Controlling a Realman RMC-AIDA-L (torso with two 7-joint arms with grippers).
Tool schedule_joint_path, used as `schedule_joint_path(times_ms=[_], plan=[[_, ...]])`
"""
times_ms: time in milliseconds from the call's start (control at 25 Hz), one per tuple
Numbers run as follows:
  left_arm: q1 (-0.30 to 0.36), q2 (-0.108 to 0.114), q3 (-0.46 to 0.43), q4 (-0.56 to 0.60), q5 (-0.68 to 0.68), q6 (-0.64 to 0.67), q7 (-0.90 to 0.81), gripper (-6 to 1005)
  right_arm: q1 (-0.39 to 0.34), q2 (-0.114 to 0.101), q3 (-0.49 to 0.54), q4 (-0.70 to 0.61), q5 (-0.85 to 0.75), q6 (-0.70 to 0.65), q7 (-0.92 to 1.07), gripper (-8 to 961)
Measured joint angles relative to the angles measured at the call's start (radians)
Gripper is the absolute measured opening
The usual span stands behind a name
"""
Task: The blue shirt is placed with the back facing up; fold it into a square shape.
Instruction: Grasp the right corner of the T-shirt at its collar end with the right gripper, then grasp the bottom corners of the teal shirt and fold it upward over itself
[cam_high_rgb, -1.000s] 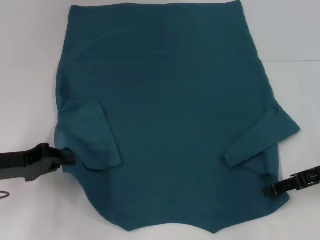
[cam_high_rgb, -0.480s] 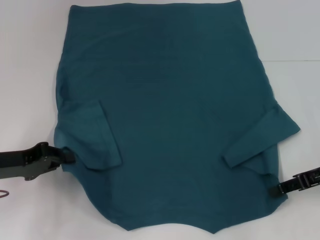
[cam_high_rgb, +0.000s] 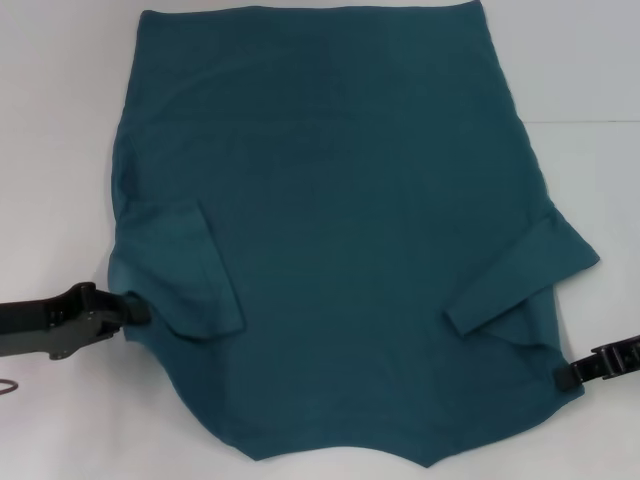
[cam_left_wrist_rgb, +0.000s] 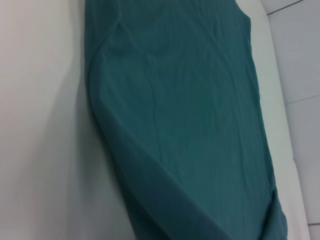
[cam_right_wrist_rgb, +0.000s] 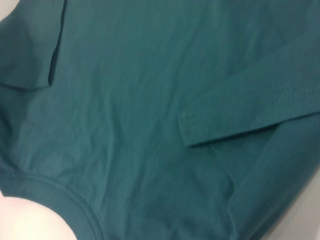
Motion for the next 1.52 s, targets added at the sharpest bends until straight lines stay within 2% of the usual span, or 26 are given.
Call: schedule_joint_path(times_ms=[240,480,600,680,760,1040,1200,1240,1520], plan=[[0.006,0.0,-0.011,0.006,-0.008,0.03,0.006,56,-0.002,-0.011,0.048,-0.006,0.001,-0.057,-0.001,36],[0.016,0.019,-0.011,0.036,-0.002,0.143,0.03,58,-0.02,-0.03,0.121,-0.071,0.0,-0.196,-0.007,22],[0.029,0.029,-0.009,0.066,0.019,0.219,0.035,58,-0.037,-0.043,0.119,-0.086,-0.002,-0.251,-0.006,27],[0.042,0.032,-0.011,0.104,0.081,0.297,0.041,59,-0.05,-0.052,0.115,-0.086,-0.004,-0.285,-0.011,29],[0.048,0.032,-0.011,0.115,0.103,0.316,0.043,59,-0.062,-0.059,0.111,-0.084,-0.009,-0.316,-0.02,32],[0.076,0.026,-0.005,0.137,0.182,0.378,0.069,61,-0.092,-0.061,0.112,-0.079,-0.02,-0.356,-0.034,42],[0.043,0.028,-0.003,0.115,0.181,0.363,0.078,62,-0.073,-0.06,0.157,-0.077,-0.006,-0.301,-0.009,47],[0.026,0.03,-0.007,0.101,0.179,0.348,0.074,63,-0.05,-0.057,0.187,-0.075,0.003,-0.253,0.015,49],[-0.127,0.053,-0.006,0.005,0.176,0.18,-0.002,65,0.015,-0.05,0.21,-0.073,0.054,-0.123,0.087,58]])
